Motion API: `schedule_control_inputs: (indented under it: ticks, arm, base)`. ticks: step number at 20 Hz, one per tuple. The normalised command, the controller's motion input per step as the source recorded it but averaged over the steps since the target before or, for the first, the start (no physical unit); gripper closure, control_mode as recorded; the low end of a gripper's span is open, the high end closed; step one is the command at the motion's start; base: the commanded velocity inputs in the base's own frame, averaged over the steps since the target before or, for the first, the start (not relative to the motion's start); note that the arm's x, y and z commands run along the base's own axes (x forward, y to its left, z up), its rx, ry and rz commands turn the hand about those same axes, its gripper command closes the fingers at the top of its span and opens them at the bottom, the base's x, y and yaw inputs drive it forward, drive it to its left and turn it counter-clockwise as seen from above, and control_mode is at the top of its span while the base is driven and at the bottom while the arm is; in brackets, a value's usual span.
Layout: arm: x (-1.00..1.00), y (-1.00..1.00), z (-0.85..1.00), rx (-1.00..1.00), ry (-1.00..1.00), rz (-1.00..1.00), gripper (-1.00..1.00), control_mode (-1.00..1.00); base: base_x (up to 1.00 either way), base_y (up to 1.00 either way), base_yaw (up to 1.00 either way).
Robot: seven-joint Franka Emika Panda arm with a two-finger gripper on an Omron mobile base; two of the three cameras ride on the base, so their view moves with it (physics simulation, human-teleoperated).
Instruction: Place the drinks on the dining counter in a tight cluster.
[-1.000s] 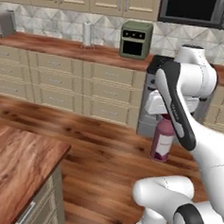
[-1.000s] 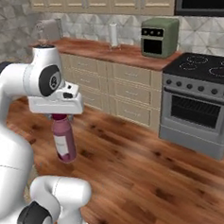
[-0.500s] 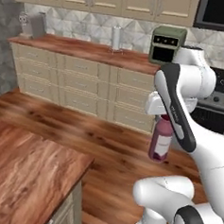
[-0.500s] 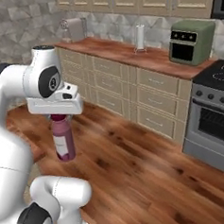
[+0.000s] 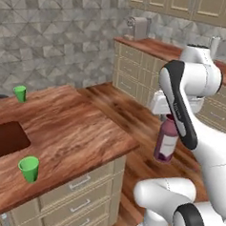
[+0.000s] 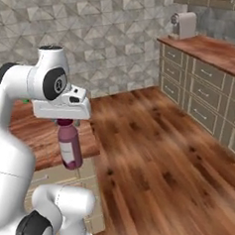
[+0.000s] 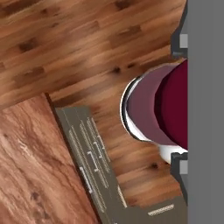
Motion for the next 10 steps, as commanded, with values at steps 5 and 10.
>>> schedule_control_inputs:
  ticks: [5,10]
  arm:
    - [0.0,0.0,0.0,0.0,0.0,0.0,1.0,1.0]
    - [0.0,0.0,0.0,0.0,0.0,0.0,1.0,1.0]
  base:
    - [0.04,-0.92,0.48]
    - [0.15,-1.0,0.26]
